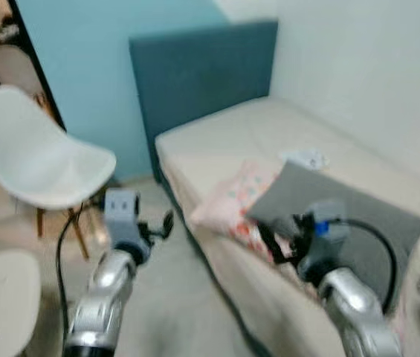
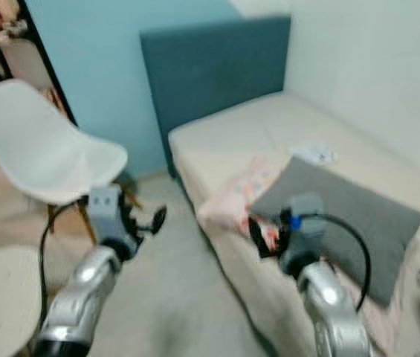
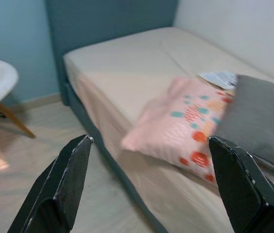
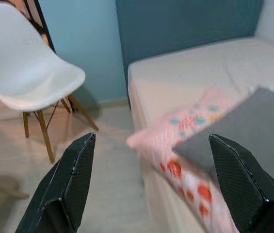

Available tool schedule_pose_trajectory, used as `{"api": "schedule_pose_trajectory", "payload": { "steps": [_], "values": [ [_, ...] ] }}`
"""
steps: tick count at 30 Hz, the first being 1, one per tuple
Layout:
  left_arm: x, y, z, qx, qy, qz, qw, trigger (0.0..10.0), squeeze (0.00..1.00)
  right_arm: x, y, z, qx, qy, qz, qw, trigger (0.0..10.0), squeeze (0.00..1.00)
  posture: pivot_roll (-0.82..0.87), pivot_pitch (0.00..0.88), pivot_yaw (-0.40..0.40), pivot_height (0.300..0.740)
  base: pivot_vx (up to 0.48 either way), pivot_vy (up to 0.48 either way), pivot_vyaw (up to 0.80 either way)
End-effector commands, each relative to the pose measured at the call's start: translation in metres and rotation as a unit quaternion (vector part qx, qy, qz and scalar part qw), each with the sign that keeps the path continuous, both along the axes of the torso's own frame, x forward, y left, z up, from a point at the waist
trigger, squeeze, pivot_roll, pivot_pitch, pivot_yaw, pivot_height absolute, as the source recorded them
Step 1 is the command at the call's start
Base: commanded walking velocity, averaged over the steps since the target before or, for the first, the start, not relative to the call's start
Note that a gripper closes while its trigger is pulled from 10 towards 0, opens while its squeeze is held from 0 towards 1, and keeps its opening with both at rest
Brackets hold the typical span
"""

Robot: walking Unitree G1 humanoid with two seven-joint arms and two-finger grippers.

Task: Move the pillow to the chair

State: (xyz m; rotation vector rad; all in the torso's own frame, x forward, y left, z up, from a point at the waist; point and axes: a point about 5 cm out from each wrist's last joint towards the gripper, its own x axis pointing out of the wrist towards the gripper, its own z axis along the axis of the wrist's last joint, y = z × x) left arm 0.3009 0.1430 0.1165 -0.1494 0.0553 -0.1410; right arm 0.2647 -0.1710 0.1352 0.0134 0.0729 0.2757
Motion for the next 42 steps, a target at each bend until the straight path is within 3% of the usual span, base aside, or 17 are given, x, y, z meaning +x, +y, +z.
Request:
{"api": "schedule_pose_trajectory", "payload": {
  "steps": [1,13,19,30,32,42],
  "values": [
    [-0.002,0.007,-0.002,0.004,0.005,0.01,1.0,10.0,0.0,-0.001,0.004,-0.004,0.013,0.011,0.004,1.0,10.0,0.0,-0.11,0.0,0.004,0.74,0.337,0.0,0.0],
    [-0.001,0.008,-0.002,0.002,0.006,0.011,1.0,10.0,0.0,0.001,0.003,-0.004,0.012,0.018,0.005,1.0,10.0,0.0,-0.11,0.0,0.001,0.74,0.34,0.0,0.0],
    [0.001,0.01,-0.002,-0.006,0.011,0.024,1.0,10.0,0.0,0.001,0.003,-0.005,0.017,0.022,0.005,1.0,10.0,0.0,-0.11,0.0,0.001,0.74,0.268,0.0,-0.78],
    [0.003,0.011,-0.003,-0.003,0.016,0.03,0.999,10.0,0.0,0.005,-0.008,-0.006,0.071,0.042,-0.044,0.996,10.0,0.0,-0.12,0.0,0.005,0.74,0.0,0.0,-0.8],
    [0.003,0.012,-0.002,0.0,0.015,0.032,0.999,10.0,0.0,0.008,-0.014,-0.007,0.118,0.059,-0.07,0.989,10.0,0.0,-0.12,0.0,0.006,0.74,0.0,0.0,-0.8],
    [0.004,0.014,0.0,0.007,0.009,0.036,0.999,10.0,0.0,0.011,-0.01,-0.005,0.181,0.079,-0.075,0.977,10.0,0.0,-0.12,0.001,0.012,0.74,0.0,0.0,-0.32]
  ]
}}
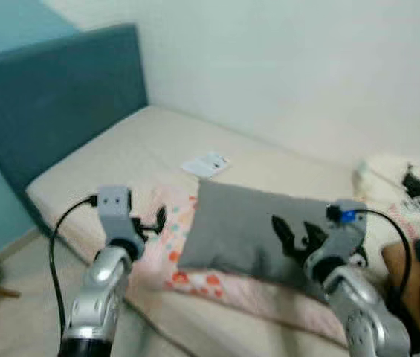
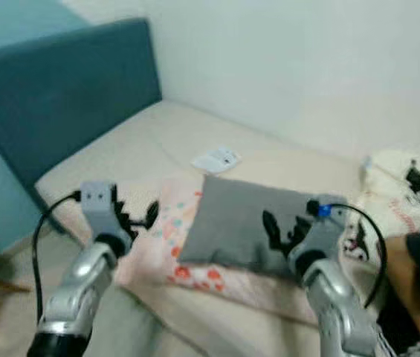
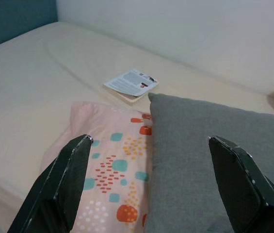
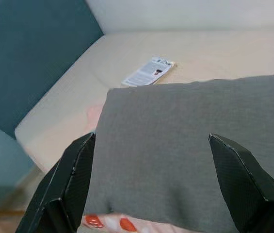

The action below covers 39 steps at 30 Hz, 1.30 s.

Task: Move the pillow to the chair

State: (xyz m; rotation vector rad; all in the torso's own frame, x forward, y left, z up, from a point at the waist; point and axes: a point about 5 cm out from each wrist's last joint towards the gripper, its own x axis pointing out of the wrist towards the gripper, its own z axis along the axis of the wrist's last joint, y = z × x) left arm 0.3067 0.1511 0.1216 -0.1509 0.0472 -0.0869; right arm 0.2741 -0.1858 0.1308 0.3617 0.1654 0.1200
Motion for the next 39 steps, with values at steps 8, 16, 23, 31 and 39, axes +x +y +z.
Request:
{"api": "schedule_pose_trajectory", "payload": {
  "steps": [8,16,23,31,39],
  "values": [
    [0.0,0.008,-0.002,0.007,0.003,0.016,1.0,10.0,0.0,0.006,0.005,0.004,0.045,0.011,0.003,0.999,10.0,0.0,-0.12,0.004,0.013,0.74,0.0,0.0,-0.7],
    [0.002,0.015,0.001,0.02,0.0,0.047,0.999,10.0,0.0,0.008,0.011,0.008,-0.013,-0.003,0.025,1.0,10.0,0.0,-0.12,0.007,0.015,0.74,0.0,0.0,-0.8],
    [-0.001,0.047,-0.003,0.067,0.015,0.137,0.988,10.0,0.0,0.007,0.021,0.01,-0.088,-0.037,0.065,0.993,10.0,0.0,-0.12,0.006,0.011,0.74,0.0,0.0,0.0],
    [-0.005,0.063,-0.007,0.079,0.03,0.179,0.98,10.0,0.0,0.01,0.022,0.011,-0.031,-0.037,0.069,0.996,10.0,0.0,-0.11,0.0,0.007,0.735,0.0,0.0,0.0],
    [0.001,0.053,-0.003,0.059,0.018,0.154,0.986,10.0,0.0,0.015,0.022,0.016,0.057,-0.048,0.051,0.996,10.0,0.0,-0.1,0.0,0.001,0.695,0.0,0.0,0.0]
  ]
}}
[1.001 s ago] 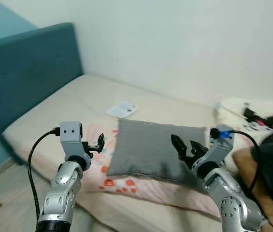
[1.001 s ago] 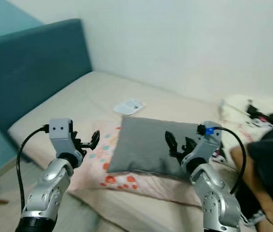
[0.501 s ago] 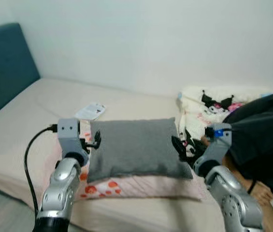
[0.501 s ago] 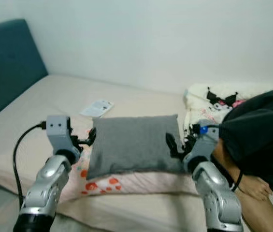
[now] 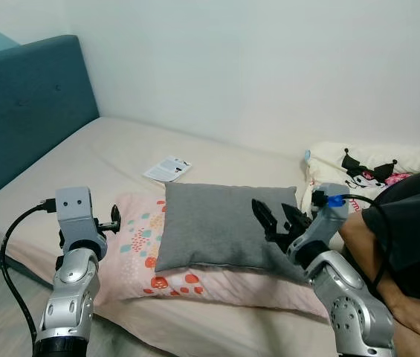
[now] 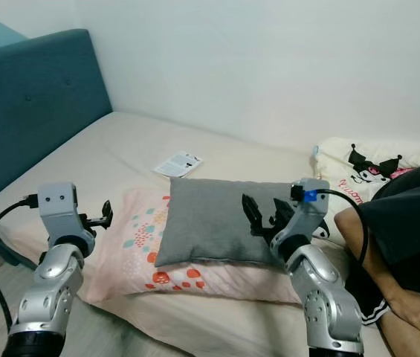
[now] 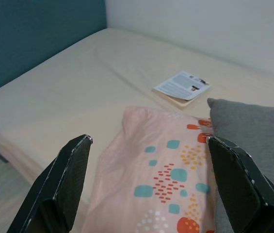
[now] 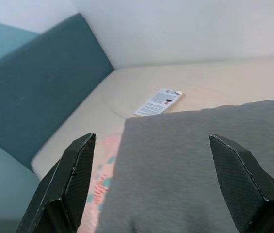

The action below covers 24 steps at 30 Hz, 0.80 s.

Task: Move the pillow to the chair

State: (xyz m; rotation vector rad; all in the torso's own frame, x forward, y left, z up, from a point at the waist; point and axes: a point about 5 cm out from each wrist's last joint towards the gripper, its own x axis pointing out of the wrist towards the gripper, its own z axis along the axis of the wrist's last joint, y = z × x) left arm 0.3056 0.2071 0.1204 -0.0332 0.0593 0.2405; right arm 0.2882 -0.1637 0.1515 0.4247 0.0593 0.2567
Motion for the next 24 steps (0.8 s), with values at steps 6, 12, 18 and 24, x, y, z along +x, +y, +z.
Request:
{"api": "schedule_pose_trajectory", "payload": {
  "steps": [6,12,18,24],
  "values": [
    [0.004,-0.008,0.001,-0.005,-0.003,-0.014,1.0,10.0,0.0,0.002,-0.003,-0.004,0.042,0.018,-0.014,0.999,10.0,0.0,-0.1,0.0,0.0,0.67,0.0,0.0,0.0],
    [0.004,-0.013,0.0,-0.011,-0.004,-0.023,1.0,10.0,0.0,0.003,-0.003,-0.005,0.071,0.025,-0.022,0.997,10.0,0.0,-0.11,0.0,0.004,0.645,0.0,0.0,0.0],
    [0.005,-0.018,0.001,-0.016,-0.007,-0.031,0.999,10.0,0.0,0.004,-0.004,-0.006,0.088,0.029,-0.027,0.995,10.0,0.0,-0.11,0.0,0.005,0.62,0.0,0.0,0.0],
    [0.005,-0.019,0.003,-0.015,-0.009,-0.035,0.999,10.0,0.0,0.005,-0.008,-0.008,0.115,0.031,-0.038,0.992,10.0,0.0,-0.1,0.004,0.007,0.595,0.0,0.0,0.0]
  ]
}}
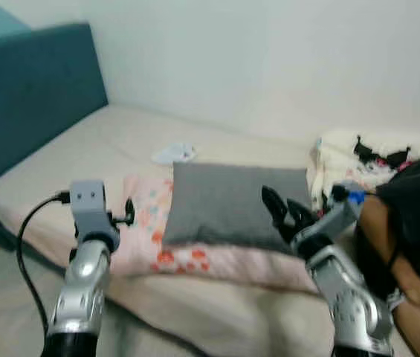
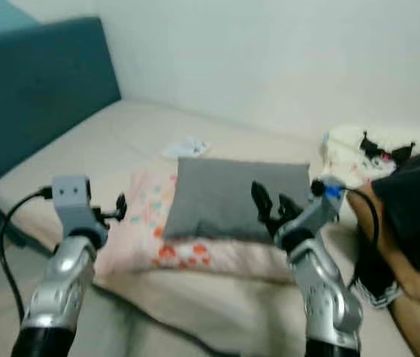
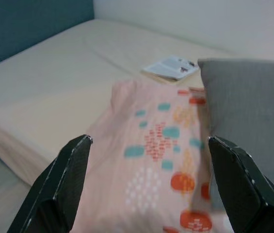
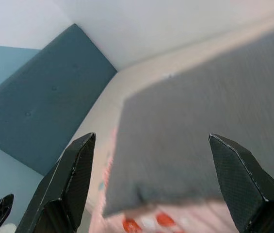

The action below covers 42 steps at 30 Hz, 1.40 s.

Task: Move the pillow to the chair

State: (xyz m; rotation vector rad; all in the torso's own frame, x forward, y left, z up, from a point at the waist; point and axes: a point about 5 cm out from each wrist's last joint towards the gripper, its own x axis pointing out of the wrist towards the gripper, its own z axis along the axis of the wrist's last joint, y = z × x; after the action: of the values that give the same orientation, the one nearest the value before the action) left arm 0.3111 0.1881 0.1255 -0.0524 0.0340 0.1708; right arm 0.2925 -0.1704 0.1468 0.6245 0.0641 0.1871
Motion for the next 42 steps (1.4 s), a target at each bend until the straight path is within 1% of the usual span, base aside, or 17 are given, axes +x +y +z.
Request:
{"api": "schedule_pose_trajectory", "payload": {
  "steps": [1,8,11,15,16,18,19,21,24,26,28,29,33,36,38,39,42],
  "values": [
    [-0.001,0.0,-0.002,-0.005,0.005,-0.001,1.0,10.0,0.0,0.001,-0.002,-0.003,0.029,0.008,-0.007,1.0,10.0,0.0,-0.1,0.004,0.007,0.59,0.0,0.0,0.0],
    [0.001,0.0,0.0,-0.002,0.001,-0.004,1.0,10.0,0.0,0.007,-0.005,-0.001,0.069,0.012,-0.022,0.997,10.0,0.0,-0.1,0.006,0.01,0.565,0.0,0.0,0.0],
    [0.002,-0.001,0.004,0.003,-0.006,-0.007,1.0,10.0,0.0,0.017,-0.004,0.002,0.106,0.019,-0.037,0.994,10.0,0.0,-0.1,0.017,0.012,0.55,0.0,0.0,0.0],
    [0.002,-0.001,0.005,0.003,-0.007,-0.007,1.0,10.0,0.0,0.02,-0.004,0.003,0.117,0.022,-0.042,0.992,10.0,0.0,-0.1,0.017,0.012,0.545,0.0,0.0,0.0],
    [0.002,0.0,0.006,0.004,-0.008,-0.007,1.0,10.0,0.0,0.024,-0.003,0.003,0.13,0.027,-0.048,0.99,10.0,0.0,-0.09,0.027,0.01,0.54,0.0,0.0,0.0],
    [0.002,0.0,0.006,0.004,-0.008,-0.007,1.0,10.0,0.0,0.024,-0.003,0.003,0.13,0.027,-0.048,0.99,10.0,0.0,-0.09,0.027,0.01,0.54,0.0,0.0,0.0],
    [0.002,0.0,0.007,0.005,-0.009,-0.007,1.0,10.0,0.0,0.028,-0.002,0.005,0.15,0.028,-0.055,0.987,10.0,0.0,-0.08,0.036,0.008,0.535,0.0,0.0,0.0],
    [0.002,0.0,0.007,0.005,-0.009,-0.007,1.0,10.0,0.0,0.028,-0.002,0.005,0.15,0.028,-0.055,0.987,10.0,0.0,-0.08,0.036,0.008,0.535,0.0,0.0,0.0],
    [-0.003,0.004,0.011,0.013,-0.011,-0.006,1.0,10.0,0.0,0.045,0.012,0.002,0.191,0.065,-0.058,0.978,10.0,0.0,-0.06,0.086,0.013,0.535,0.0,0.0,0.0],
    [-0.003,0.004,0.011,0.013,-0.011,-0.006,1.0,10.0,0.0,0.045,0.012,0.002,0.191,0.065,-0.058,0.978,10.0,0.0,-0.06,0.086,0.013,0.535,0.0,0.0,0.0],
    [-0.006,0.006,0.014,0.018,-0.013,-0.007,1.0,10.0,0.0,0.052,0.016,0.003,0.203,0.064,-0.057,0.976,10.0,0.0,-0.05,0.108,0.013,0.535,0.0,0.0,0.0],
    [-0.008,0.007,0.016,0.021,-0.014,-0.008,1.0,10.0,0.0,0.053,0.015,0.003,0.215,0.063,-0.059,0.973,10.0,0.0,-0.04,0.129,0.015,0.535,0.0,0.0,0.0],
    [-0.01,0.011,0.021,0.032,-0.015,-0.01,0.999,10.0,0.0,0.057,0.013,0.001,0.227,0.074,-0.07,0.969,10.0,0.0,-0.03,0.16,0.021,0.535,0.0,0.0,0.0],
    [-0.014,0.024,0.036,0.051,-0.027,-0.006,0.998,10.0,0.0,0.061,0.01,0.003,0.229,0.077,-0.078,0.967,10.0,0.0,-0.01,0.224,0.024,0.535,0.0,0.0,0.0],
    [-0.014,0.027,0.041,0.056,-0.031,-0.005,0.998,10.0,0.0,0.062,0.009,0.003,0.228,0.076,-0.08,0.967,10.0,0.0,-0.01,0.224,0.024,0.535,0.0,0.0,0.0],
    [-0.015,0.03,0.045,0.061,-0.033,-0.004,0.998,10.0,0.0,0.063,0.009,0.004,0.226,0.075,-0.082,0.968,10.0,0.0,0.0,0.246,0.025,0.535,0.0,0.0,0.0],
    [-0.015,0.033,0.049,0.065,-0.035,-0.003,0.997,10.0,0.0,0.065,0.008,0.005,0.23,0.07,-0.083,0.967,10.0,0.0,0.0,0.258,0.026,0.535,0.0,0.0,0.0]
  ]
}}
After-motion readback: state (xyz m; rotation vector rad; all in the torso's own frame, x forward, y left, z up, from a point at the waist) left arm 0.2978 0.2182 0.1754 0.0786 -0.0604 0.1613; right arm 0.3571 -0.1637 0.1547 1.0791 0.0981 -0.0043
